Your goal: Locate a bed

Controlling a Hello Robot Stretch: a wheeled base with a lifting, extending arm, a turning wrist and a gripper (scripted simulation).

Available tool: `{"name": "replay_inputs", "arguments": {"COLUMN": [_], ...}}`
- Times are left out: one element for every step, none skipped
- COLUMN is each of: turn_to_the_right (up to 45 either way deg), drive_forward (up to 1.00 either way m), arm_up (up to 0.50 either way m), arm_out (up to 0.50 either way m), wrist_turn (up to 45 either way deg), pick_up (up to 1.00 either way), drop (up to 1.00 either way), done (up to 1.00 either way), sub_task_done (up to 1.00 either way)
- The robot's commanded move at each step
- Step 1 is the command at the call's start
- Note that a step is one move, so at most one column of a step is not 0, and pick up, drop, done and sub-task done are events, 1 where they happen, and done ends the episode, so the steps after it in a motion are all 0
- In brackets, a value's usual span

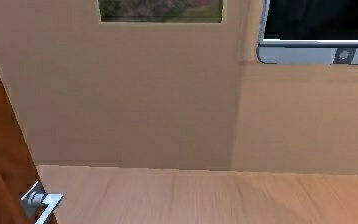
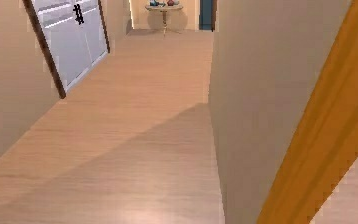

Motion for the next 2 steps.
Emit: {"name": "replay_inputs", "arguments": {"turn_to_the_right": [0.0,-33.0], "drive_forward": [0.7,0.0], "arm_up": [0.0,0.0], "arm_out": [0.0,0.0], "wrist_turn": [0.0,0.0], "pick_up": [0.0,0.0], "drop": [0.0,0.0], "done": [0.0,0.0], "sub_task_done": [0.0,0.0]}}
